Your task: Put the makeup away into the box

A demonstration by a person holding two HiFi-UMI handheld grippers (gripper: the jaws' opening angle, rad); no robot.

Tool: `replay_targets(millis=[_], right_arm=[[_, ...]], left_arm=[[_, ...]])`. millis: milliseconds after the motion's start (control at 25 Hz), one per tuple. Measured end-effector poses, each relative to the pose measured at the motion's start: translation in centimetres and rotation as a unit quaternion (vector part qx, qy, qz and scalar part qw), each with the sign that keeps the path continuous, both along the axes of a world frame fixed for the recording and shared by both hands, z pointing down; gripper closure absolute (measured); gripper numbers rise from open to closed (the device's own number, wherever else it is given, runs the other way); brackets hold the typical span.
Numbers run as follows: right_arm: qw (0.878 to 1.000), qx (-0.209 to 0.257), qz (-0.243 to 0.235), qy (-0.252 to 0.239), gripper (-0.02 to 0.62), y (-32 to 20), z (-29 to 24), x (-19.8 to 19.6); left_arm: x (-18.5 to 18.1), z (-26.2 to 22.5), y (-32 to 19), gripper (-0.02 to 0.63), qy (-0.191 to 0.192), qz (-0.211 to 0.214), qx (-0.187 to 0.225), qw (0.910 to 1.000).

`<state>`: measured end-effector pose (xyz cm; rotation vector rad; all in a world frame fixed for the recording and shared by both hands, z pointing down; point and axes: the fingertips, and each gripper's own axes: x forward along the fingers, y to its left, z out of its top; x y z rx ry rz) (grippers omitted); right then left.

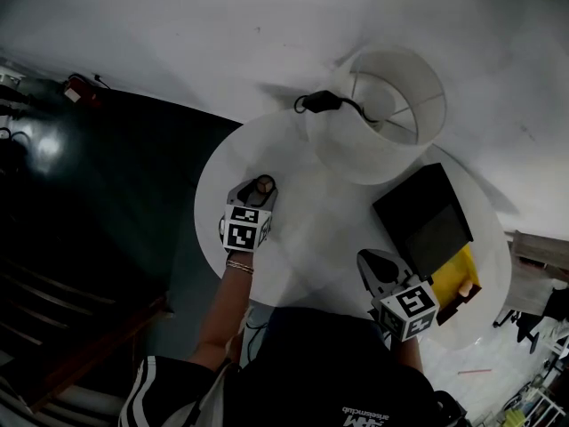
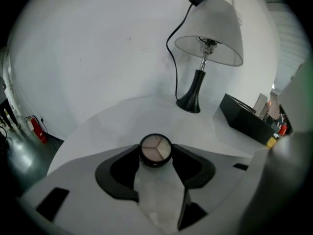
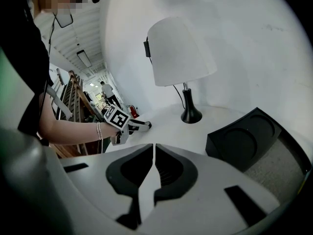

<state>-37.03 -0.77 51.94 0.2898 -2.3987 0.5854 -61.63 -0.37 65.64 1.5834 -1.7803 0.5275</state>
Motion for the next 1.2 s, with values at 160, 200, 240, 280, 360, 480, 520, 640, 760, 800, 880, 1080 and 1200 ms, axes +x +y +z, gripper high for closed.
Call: replay_targets(millis=[160, 200, 240, 280, 360, 480, 520, 640, 760, 800, 880, 1080, 1200], right_arm=[[1.000, 0.004, -0.001, -0.005, 0.566, 0.1, -0.2, 0.5], [1.000, 0.005, 0.000, -0.007, 0.566, 0.2, -0.3, 0.7], [1.000, 0.007, 0.001, -0.010, 0.566, 0.2, -0.3, 0.8], [1.000, 0.008, 0.002, -0.012, 0.566, 0.2, -0.4, 1.0], [1.000, 0.011, 0.004, -0.016, 0.566, 0.3, -0.7, 1.5], [1.000, 0.015, 0.009, -0.024, 0.566, 0.6, -1.0, 2.4], [0.999, 0.016, 0.010, -0.026, 0.566, 0.7, -1.1, 2.8], [0.999, 0.018, 0.012, -0.032, 0.566, 0.8, -1.2, 4.2], [0.999, 0.019, 0.018, -0.039, 0.566, 0.6, -1.3, 5.7], [0.999, 0.020, 0.021, -0.041, 0.566, 0.4, -1.4, 6.2], [0.998, 0.023, 0.028, -0.046, 0.566, 0.2, -1.7, 7.3], [0.997, 0.028, 0.043, -0.057, 0.566, -0.2, -2.2, 9.6], [0.996, 0.031, 0.050, -0.061, 0.566, -0.4, -2.5, 10.8]], left_arm=[[0.9, -1.0, 0.2, 0.382, -0.005, 0.005, 0.010, 0.9999], [1.2, -1.3, 0.3, 0.382, -0.006, 0.007, 0.013, 0.9999], [1.5, -1.6, 0.3, 0.382, -0.006, 0.009, 0.015, 0.9998], [1.8, -1.9, 0.3, 0.382, -0.007, 0.012, 0.017, 0.9998], [2.7, -2.3, 0.4, 0.382, -0.008, 0.019, 0.020, 0.9996], [4.0, -2.9, 0.5, 0.382, -0.011, 0.028, 0.024, 0.9993], [4.4, -3.1, 0.4, 0.382, -0.013, 0.030, 0.026, 0.9991], [5.7, -3.9, 0.2, 0.382, -0.018, 0.033, 0.035, 0.9987], [7.1, -4.9, -0.1, 0.382, -0.023, 0.035, 0.041, 0.9983], [7.6, -5.2, -0.1, 0.382, -0.024, 0.036, 0.043, 0.9981], [8.7, -5.8, -0.3, 0.382, -0.024, 0.039, 0.047, 0.9978], [11.1, -6.9, -1.0, 0.382, -0.030, 0.053, 0.058, 0.9965], [12.6, -7.5, -1.6, 0.382, -0.033, 0.065, 0.061, 0.9955]])
